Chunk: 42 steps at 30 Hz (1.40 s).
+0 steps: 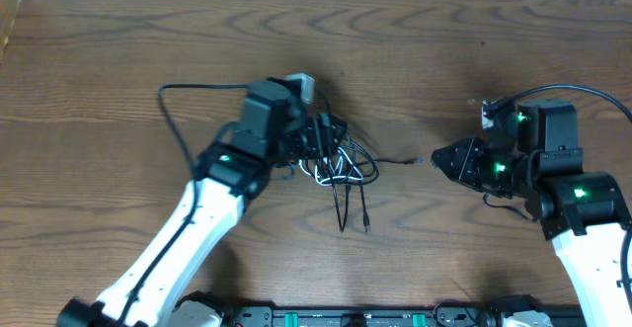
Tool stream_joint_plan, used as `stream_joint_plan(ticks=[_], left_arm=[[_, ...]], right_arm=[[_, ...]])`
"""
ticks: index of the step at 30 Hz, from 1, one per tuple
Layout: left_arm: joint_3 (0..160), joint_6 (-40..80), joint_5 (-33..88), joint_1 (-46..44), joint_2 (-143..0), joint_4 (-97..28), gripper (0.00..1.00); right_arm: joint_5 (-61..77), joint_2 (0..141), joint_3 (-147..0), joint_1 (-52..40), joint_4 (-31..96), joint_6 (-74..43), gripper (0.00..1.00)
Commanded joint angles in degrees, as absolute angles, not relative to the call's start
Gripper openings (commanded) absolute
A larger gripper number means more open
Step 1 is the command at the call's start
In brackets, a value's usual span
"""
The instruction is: Untangle cables
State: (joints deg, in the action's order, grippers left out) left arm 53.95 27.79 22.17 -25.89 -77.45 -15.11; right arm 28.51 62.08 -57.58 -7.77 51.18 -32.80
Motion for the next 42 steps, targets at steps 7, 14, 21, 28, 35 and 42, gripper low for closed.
stream_joint_plan(ticks=[7,14,21,28,35,42], left_arm=[[54.4,25.1,1.8,-30.8,-87.7,-15.4,0.54],[54.5,21.1,0.2,-30.8,-88.3,-16.3,0.50],[54.5,17.6,-2.3,-30.8,-86.1,-24.9,0.54],[53.8,17.6,-3.7,-30.8,-87.2,-26.9,0.56],[51.1,18.3,-3.7,-30.9,-89.2,-26.7,0.65],[55.4,23.6,-3.6,-29.8,-84.6,-28.9,0.75]], right_arm=[[28.9,62.5,-58.0,-8.3,51.7,-32.1,0.16],[28.9,62.5,-58.0,-8.3,51.7,-32.1,0.16],[28.8,62.5,-58.0,-8.3,52.5,-32.1,0.17],[28.6,62.5,-58.0,-8.3,52.6,-32.1,0.18],[28.6,62.5,-58.0,-8.3,52.7,-32.1,0.20],[28.7,62.5,-58.0,-8.3,53.4,-32.8,0.23]])
